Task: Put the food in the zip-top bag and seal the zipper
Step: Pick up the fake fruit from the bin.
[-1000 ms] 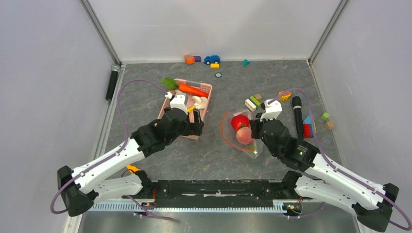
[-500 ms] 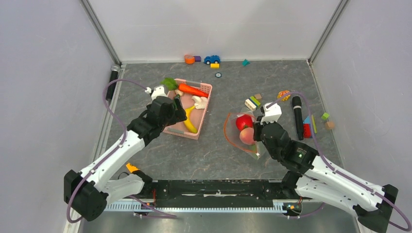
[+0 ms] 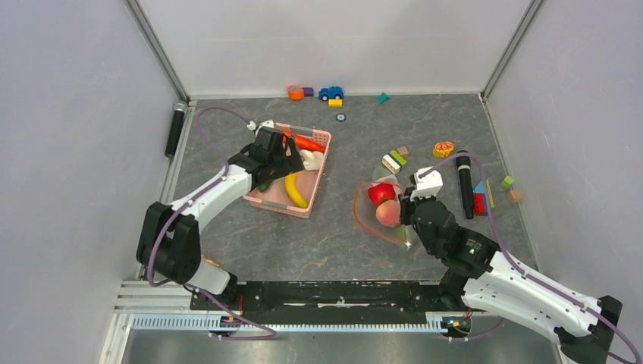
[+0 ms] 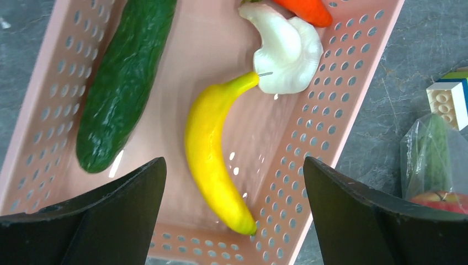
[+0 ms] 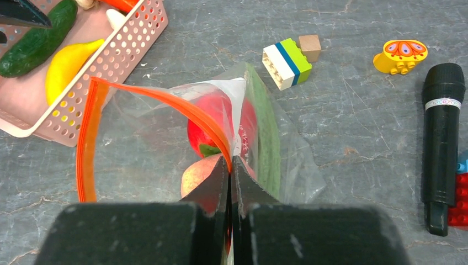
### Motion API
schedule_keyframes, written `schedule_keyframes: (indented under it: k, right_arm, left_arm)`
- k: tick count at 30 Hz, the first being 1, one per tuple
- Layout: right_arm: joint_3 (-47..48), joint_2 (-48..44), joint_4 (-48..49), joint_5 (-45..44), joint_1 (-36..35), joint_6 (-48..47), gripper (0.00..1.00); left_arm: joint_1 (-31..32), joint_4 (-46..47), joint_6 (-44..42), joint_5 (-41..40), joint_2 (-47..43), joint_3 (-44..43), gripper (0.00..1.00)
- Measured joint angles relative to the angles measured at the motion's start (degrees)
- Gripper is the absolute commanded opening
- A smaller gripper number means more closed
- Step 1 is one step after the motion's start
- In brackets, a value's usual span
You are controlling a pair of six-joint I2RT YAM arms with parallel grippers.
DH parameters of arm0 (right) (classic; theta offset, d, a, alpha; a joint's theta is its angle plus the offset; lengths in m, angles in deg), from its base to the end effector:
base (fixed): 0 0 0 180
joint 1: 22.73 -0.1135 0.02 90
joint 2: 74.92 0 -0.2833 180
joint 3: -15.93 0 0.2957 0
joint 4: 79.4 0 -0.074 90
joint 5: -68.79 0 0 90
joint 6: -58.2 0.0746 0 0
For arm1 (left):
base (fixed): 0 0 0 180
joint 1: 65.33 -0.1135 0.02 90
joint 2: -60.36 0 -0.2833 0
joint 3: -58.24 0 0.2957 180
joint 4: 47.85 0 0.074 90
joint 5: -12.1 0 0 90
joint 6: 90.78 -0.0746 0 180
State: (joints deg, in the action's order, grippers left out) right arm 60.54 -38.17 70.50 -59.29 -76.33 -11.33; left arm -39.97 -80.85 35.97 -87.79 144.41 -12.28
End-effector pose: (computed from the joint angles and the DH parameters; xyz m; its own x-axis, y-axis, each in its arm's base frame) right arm 0.1609 0.1407 0.2732 -0.3135 0.0386 -0.9488 -0.1976 0.9746 0.1050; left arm 0.3485 -0.1510 0.2191 -0.7140 -0.3139 -0.6258 -0.1399 0.9398 -0.3118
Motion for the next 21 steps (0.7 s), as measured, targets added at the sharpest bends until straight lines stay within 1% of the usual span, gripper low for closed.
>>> schedule_keyframes:
  k: [2, 8, 11, 16, 21]
  right_arm:
    - [-0.48, -0.5, 0.0, -0.48, 0.0, -0.13, 0.0]
    - [-0.92, -1.07, 0.28, -1.25, 0.0, -0.28, 0.0]
    - [-0.92, -1.07, 0.33, -1.25, 0.0, -0.31, 0.0]
    - [-0.92, -1.09, 0.33, -1.49, 0.0, -0.31, 0.01]
    - [-0.92, -1.07, 0.31, -2.05, 0.0, -0.31, 0.01]
  left_arm:
    - [-0.33, 0.55, 0.04, 0.92, 1.99, -1.07, 0.97]
    - [-0.55, -0.04, 1.01, 3.13, 5.77, -1.4, 0.91]
    - [-0.55, -0.22, 1.68, 4.07, 6.29, -0.98, 0.9]
    - [-0.55, -1.53, 2.95, 4.35, 6.47, 0.39, 0.87]
    - [-0.55, -2.49, 3.39, 4.52, 8.57, 0.44, 0.83]
